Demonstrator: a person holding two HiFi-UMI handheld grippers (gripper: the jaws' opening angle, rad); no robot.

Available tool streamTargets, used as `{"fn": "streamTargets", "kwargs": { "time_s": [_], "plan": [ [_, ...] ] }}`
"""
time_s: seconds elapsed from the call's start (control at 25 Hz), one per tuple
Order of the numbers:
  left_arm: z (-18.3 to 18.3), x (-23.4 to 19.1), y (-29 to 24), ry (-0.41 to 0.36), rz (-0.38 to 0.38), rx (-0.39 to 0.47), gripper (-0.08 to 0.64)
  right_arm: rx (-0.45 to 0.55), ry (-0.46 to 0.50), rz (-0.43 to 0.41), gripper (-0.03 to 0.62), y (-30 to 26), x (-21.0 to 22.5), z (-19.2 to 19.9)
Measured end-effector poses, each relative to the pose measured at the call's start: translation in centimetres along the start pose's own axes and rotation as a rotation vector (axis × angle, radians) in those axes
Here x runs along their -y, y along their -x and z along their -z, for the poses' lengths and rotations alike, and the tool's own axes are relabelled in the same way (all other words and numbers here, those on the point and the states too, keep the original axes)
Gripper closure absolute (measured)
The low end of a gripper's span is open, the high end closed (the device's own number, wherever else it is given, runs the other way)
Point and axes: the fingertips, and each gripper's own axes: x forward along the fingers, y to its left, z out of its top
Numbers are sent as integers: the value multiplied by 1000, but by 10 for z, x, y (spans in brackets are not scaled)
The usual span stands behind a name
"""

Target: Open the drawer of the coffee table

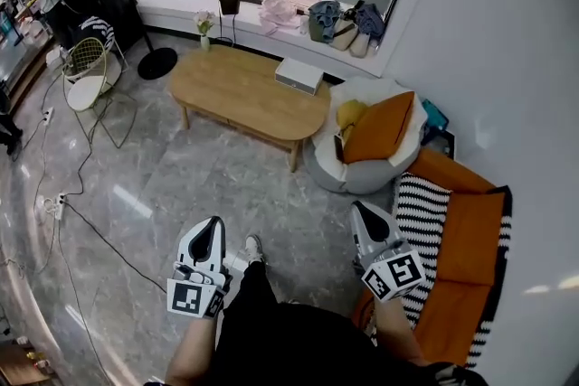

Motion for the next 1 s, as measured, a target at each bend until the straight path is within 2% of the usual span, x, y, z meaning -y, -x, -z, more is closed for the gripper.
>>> {"fn": "streamTargets", "kwargs": {
  "time_s": [0.12, 0.28, 0.48, 0.64, 0.84, 1.0],
  "plan": [
    [-11, -35, -47, -8, 17, 31, 552, 8, 14, 16, 592, -51, 21, -18],
    [-15, -95, -93, 28, 39, 33, 552, 8, 42, 1, 592, -127, 15, -41],
    [-14, -128, -150, 76, 151, 6, 552, -21, 26, 52, 592, -175, 18, -47],
    [-5, -136, -190, 116, 219, -3, 552, -71, 22, 116, 592, -183, 32, -39],
    [11, -120, -228, 122, 293, -58, 551, -81, 0, 203, 592, -184, 71, -40],
    [15, -110, -249, 118, 316, -72, 552, -59, 46, 179, 592, -203, 79, -50]
  ]
}}
